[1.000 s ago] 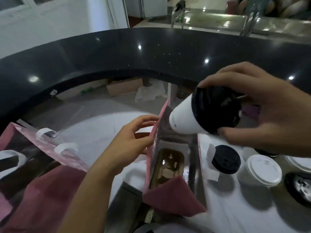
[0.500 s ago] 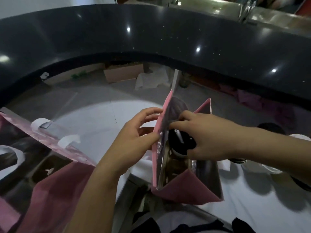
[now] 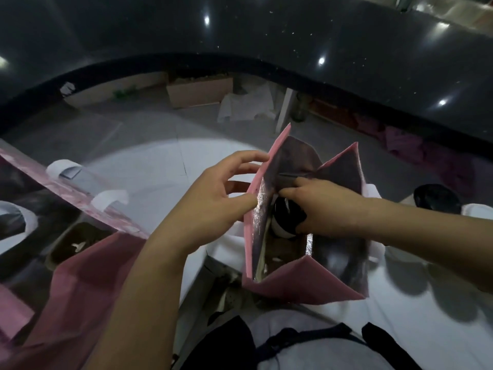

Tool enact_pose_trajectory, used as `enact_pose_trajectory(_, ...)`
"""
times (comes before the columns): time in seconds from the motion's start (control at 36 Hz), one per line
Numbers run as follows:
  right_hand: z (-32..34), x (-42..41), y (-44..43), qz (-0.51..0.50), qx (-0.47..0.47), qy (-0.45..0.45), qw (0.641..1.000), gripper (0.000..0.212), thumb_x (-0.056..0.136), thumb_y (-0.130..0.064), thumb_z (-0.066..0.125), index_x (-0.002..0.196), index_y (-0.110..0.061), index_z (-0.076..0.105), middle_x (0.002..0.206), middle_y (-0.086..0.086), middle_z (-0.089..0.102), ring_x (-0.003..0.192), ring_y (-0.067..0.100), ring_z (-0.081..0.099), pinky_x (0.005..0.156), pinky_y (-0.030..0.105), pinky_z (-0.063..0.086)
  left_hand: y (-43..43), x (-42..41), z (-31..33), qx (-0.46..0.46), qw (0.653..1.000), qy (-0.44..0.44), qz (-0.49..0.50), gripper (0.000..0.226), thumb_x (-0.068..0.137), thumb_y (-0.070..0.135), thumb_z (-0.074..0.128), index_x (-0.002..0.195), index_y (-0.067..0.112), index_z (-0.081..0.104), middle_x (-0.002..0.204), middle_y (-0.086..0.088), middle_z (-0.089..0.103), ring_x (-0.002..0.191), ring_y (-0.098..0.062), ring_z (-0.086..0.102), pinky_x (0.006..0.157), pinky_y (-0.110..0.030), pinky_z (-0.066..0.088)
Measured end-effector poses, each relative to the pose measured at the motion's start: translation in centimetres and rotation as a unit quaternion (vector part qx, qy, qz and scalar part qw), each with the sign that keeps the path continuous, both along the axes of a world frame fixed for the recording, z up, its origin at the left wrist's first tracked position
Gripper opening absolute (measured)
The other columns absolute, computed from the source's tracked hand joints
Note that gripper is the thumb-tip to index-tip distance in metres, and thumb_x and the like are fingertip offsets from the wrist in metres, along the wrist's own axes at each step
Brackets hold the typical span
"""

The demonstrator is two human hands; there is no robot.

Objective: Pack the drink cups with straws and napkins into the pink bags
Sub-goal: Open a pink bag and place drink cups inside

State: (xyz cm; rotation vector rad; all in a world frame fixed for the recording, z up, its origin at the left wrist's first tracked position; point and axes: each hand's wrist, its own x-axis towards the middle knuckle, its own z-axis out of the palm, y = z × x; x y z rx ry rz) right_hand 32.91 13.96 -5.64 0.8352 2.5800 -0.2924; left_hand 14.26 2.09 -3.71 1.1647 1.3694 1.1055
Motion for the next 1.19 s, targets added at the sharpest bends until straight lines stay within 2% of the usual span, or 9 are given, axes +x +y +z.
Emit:
enact_pose_trajectory(0.08, -0.4, 0.5, -0.1, -0.007, -0.008, 0.011, 1.0, 0.062, 0.076, -0.034, 0.077, 0.132, -0.024, 0.053, 0.119, 0.005, 0.052, 0.107, 0.03, 0.057, 0.088, 0.041, 0.051, -0.1, -0.1, 0.1, 0.002, 1.0, 0.006, 0.004, 0.056, 0.086, 0.006, 0.063, 0.117, 0.052, 0.061, 0.117, 0.024, 0.064, 0.1, -0.002, 0.067, 0.061, -0.021, 0.057)
enact_pose_trajectory(0.19, -0.3, 0.9, 0.3, 0.002, 0.005, 0.022, 1.0, 0.053, 0.077, -0.031, 0.074, 0.127, -0.023, 0.056, 0.115, 0.005, 0.052, 0.103, 0.029, 0.056, 0.083, 0.039, 0.05, -0.2, -0.3, 0.4, -0.002, 0.999, 0.032, 0.016, 0.059, 0.076, 0.014, 0.059, 0.12, 0.053, 0.062, 0.123, 0.02, 0.064, 0.102, -0.005, 0.067, 0.064, -0.025, 0.058)
enact_pose_trajectory(0.39, 0.8, 1.0, 1.8, 0.003, 0.013, 0.027, 1.0, 0.057, 0.079, -0.033, 0.074, 0.132, -0.027, 0.055, 0.124, 0.003, 0.052, 0.109, 0.028, 0.055, 0.086, 0.035, 0.051, -0.1, 0.1, 0.6, 0.002, 0.999, 0.033, 0.016, 0.056, 0.08, 0.008, 0.058, 0.119, 0.049, 0.064, 0.12, 0.02, 0.065, 0.104, -0.005, 0.067, 0.062, -0.023, 0.057)
enact_pose_trajectory(0.61, -0.3, 0.7, 1.7, 0.024, 0.007, 0.006, 1.0, 0.061, 0.079, -0.031, 0.076, 0.135, -0.022, 0.053, 0.125, 0.007, 0.051, 0.114, 0.03, 0.054, 0.091, 0.043, 0.051, 0.2, 0.5, 0.7, -0.001, 0.997, 0.065, 0.029, 0.06, 0.083, 0.003, 0.06, 0.115, 0.054, 0.063, 0.115, 0.031, 0.062, 0.102, 0.009, 0.062, 0.061, -0.018, 0.057)
enact_pose_trajectory(0.69, -0.7, 0.6, 1.9, 0.03, 0.006, -0.003, 1.0, 0.065, 0.078, -0.032, 0.078, 0.137, -0.021, 0.053, 0.123, 0.008, 0.052, 0.111, 0.032, 0.056, 0.089, 0.043, 0.052, 0.3, 0.8, 0.8, -0.003, 0.997, 0.064, 0.031, 0.057, 0.078, 0.011, 0.059, 0.115, 0.055, 0.063, 0.115, 0.031, 0.062, 0.102, 0.008, 0.063, 0.061, -0.019, 0.057)
enact_pose_trajectory(0.86, -1.4, 0.6, 2.1, 0.022, -0.003, 0.007, 1.0, 0.064, 0.078, -0.032, 0.08, 0.136, -0.021, 0.055, 0.125, 0.006, 0.054, 0.108, 0.03, 0.058, 0.087, 0.04, 0.053, 0.5, 1.2, 0.7, -0.005, 0.998, 0.052, 0.018, 0.059, 0.088, 0.0, 0.06, 0.118, 0.051, 0.063, 0.115, 0.029, 0.064, 0.103, 0.005, 0.063, 0.06, -0.021, 0.058)
enact_pose_trajectory(0.97, -1.5, 0.6, 2.2, 0.013, -0.006, 0.015, 1.0, 0.059, 0.078, -0.03, 0.079, 0.132, -0.02, 0.058, 0.123, 0.005, 0.055, 0.107, 0.028, 0.058, 0.086, 0.037, 0.053, 0.8, 1.4, 0.9, -0.014, 0.999, 0.045, 0.017, 0.05, 0.082, 0.018, 0.063, 0.119, 0.052, 0.062, 0.116, 0.025, 0.065, 0.106, -0.003, 0.066, 0.065, -0.029, 0.062)
enact_pose_trajectory(1.08, -1.3, 0.2, 2.3, 0.006, -0.007, 0.013, 1.0, 0.056, 0.078, -0.029, 0.079, 0.13, -0.019, 0.059, 0.124, 0.007, 0.055, 0.109, 0.029, 0.058, 0.088, 0.039, 0.052, 0.9, 1.4, 0.7, -0.006, 0.999, 0.046, 0.016, 0.055, 0.091, 0.006, 0.064, 0.115, 0.056, 0.062, 0.115, 0.028, 0.065, 0.106, -0.001, 0.065, 0.065, -0.023, 0.061)
enact_pose_trajectory(1.19, -1.3, -0.4, 2.1, 0.01, -0.003, 0.007, 1.0, 0.053, 0.08, -0.028, 0.077, 0.129, -0.017, 0.059, 0.123, 0.009, 0.055, 0.108, 0.032, 0.059, 0.089, 0.042, 0.052, 0.8, 1.3, 0.8, -0.004, 0.999, 0.037, 0.014, 0.057, 0.089, 0.004, 0.064, 0.113, 0.056, 0.064, 0.114, 0.027, 0.066, 0.102, -0.002, 0.067, 0.062, -0.022, 0.059)
